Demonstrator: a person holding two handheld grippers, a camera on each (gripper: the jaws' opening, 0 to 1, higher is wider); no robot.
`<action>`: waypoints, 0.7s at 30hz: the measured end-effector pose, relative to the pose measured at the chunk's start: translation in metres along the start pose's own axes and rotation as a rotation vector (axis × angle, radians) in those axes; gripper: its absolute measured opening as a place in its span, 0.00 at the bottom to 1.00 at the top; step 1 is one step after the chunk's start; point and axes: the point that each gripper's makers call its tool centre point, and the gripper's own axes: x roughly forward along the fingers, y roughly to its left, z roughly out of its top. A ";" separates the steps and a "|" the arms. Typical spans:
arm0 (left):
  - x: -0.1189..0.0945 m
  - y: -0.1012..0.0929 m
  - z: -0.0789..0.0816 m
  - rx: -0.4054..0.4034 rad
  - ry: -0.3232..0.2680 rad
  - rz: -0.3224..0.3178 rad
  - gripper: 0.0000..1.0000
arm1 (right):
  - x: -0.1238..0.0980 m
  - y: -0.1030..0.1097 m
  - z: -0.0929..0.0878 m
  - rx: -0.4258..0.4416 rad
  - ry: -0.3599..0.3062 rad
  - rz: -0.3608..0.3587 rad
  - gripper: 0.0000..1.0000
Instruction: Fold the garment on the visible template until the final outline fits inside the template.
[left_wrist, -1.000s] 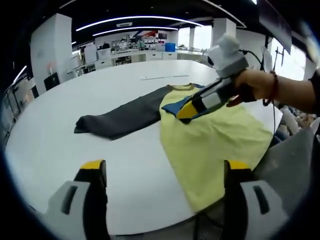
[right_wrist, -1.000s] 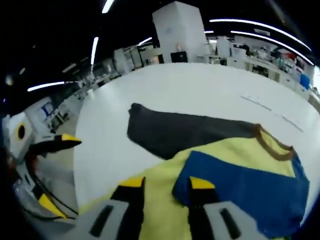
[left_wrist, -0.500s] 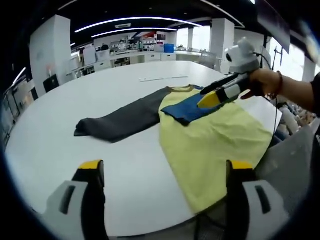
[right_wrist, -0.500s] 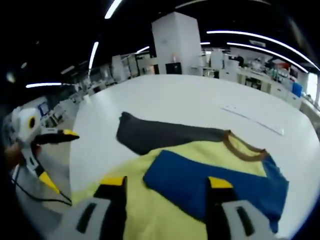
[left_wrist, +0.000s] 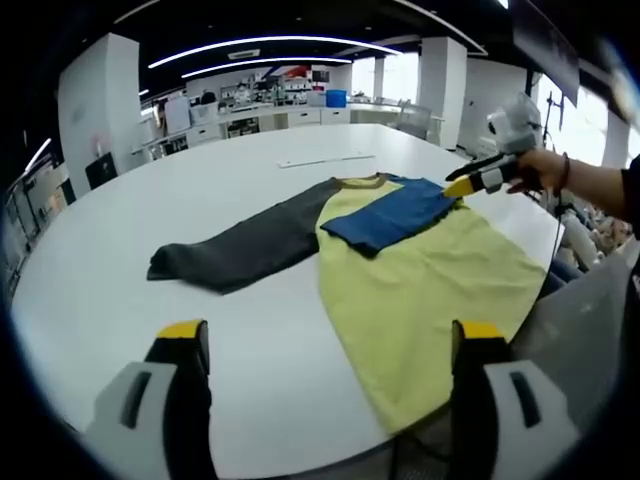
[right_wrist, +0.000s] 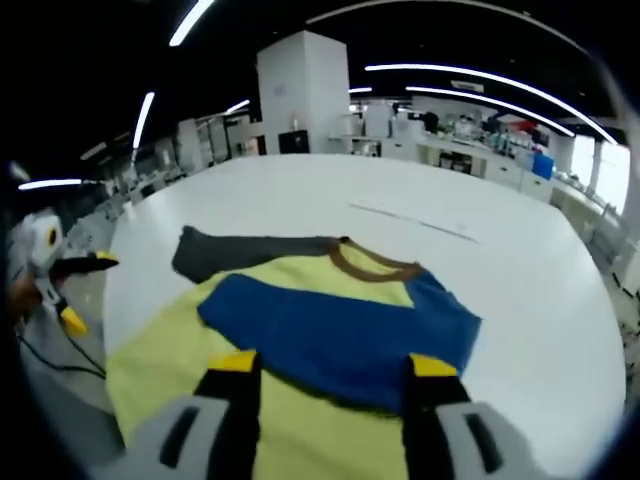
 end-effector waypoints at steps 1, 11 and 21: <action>0.000 0.000 0.000 -0.001 0.000 0.001 0.98 | -0.004 -0.008 -0.004 -0.007 0.008 -0.015 0.49; 0.001 0.002 -0.002 -0.006 0.006 0.006 0.94 | -0.012 -0.053 -0.025 -0.097 0.067 -0.107 0.25; 0.002 0.004 0.000 -0.012 0.009 0.011 0.93 | -0.003 -0.074 -0.049 -0.174 0.159 -0.108 0.09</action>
